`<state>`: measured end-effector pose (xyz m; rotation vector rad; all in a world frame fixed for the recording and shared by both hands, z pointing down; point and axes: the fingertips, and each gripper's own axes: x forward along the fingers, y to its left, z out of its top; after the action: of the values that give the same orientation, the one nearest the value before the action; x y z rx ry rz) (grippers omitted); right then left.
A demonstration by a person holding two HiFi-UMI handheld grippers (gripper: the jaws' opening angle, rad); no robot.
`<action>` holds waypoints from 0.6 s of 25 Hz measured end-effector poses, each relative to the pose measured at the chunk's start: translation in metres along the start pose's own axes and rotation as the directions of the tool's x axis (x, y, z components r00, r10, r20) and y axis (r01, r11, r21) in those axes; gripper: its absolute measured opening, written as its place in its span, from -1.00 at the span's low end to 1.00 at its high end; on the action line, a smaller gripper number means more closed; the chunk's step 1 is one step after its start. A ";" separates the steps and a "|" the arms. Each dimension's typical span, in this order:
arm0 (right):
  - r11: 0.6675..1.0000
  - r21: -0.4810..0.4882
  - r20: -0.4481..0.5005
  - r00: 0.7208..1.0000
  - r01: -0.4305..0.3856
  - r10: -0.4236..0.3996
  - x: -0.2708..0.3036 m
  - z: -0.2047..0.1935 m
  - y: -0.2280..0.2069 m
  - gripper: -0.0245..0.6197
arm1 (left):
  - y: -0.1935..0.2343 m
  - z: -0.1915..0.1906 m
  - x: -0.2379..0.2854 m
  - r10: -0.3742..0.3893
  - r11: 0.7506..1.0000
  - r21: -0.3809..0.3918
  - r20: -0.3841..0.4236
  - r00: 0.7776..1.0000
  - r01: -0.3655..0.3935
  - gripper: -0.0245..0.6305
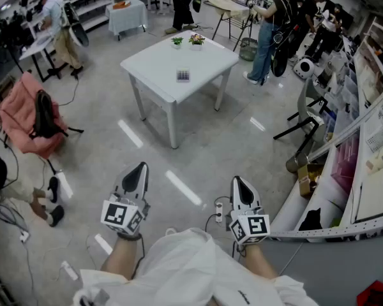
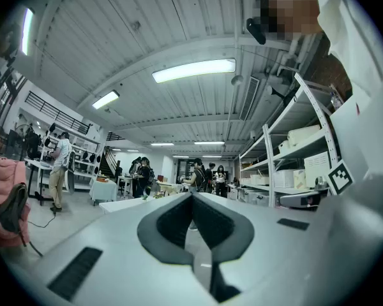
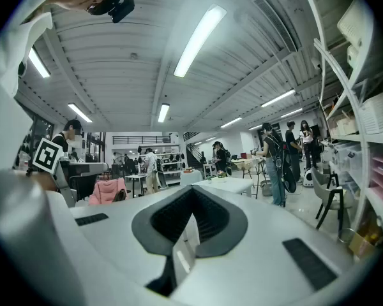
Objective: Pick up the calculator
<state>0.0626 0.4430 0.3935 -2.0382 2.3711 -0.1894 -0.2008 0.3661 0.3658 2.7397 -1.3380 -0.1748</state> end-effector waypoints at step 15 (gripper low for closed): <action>1.000 0.019 0.028 0.999 -0.020 0.020 0.009 0.002 0.019 -0.87 | 0.010 -0.009 -0.001 -0.055 0.996 -0.075 -0.028 0.998 0.053 -0.20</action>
<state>0.0429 0.4363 0.3903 -1.9946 2.3630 -0.1820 -0.2080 0.3617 0.3758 2.7075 -1.2258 -0.1825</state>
